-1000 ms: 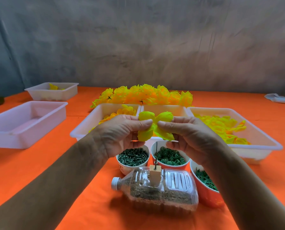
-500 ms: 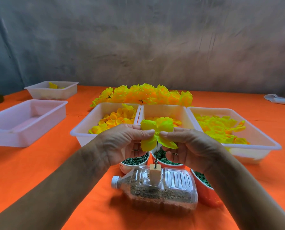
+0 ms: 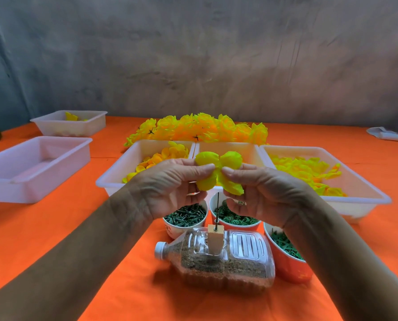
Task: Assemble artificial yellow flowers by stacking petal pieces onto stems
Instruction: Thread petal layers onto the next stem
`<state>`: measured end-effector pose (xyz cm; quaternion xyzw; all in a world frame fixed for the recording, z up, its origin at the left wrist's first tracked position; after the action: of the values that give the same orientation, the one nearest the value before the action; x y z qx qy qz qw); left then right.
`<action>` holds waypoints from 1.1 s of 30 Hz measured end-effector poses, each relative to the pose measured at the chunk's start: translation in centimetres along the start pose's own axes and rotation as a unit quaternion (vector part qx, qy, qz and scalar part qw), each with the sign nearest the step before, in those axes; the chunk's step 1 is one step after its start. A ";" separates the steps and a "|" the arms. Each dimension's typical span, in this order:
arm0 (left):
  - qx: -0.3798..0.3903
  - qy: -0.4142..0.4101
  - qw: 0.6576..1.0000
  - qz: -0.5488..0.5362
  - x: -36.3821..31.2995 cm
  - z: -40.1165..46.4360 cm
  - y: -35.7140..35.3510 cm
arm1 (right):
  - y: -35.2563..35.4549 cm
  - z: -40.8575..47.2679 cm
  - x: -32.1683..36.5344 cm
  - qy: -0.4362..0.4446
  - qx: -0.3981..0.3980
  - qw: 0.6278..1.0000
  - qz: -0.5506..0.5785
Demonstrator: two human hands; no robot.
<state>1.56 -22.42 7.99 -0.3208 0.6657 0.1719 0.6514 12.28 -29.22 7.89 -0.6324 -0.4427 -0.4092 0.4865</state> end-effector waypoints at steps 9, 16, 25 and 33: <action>-0.047 0.025 0.999 0.006 1.4 -0.1 0.5 | 0.6 -0.3 -0.7 0.002 -0.015 1.000 -0.012; -0.058 0.047 0.997 0.010 2.3 -0.3 0.8 | 0.3 -0.1 -1.7 -0.018 -0.010 1.000 0.002; -0.050 0.057 0.997 0.009 3.6 -0.3 0.3 | 0.5 0.0 -2.6 -0.023 -0.029 0.999 0.001; -0.049 0.064 0.997 0.009 3.8 -0.1 0.2 | 0.8 0.2 -3.1 -0.032 -0.045 0.998 0.004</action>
<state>1.53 -23.06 4.26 -0.3568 0.6997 0.1897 0.5891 12.18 -29.64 4.72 -0.6679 -0.4366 -0.4066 0.4448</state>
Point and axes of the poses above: each hand's wrist, its own z-axis towards the middle knuckle, its own y-axis out of the back of the hand, x = y × z, the point moved 6 cm from there along z, towards the middle knuckle, and after that the axes turned 1 degree about z, right-handed, at the moved point
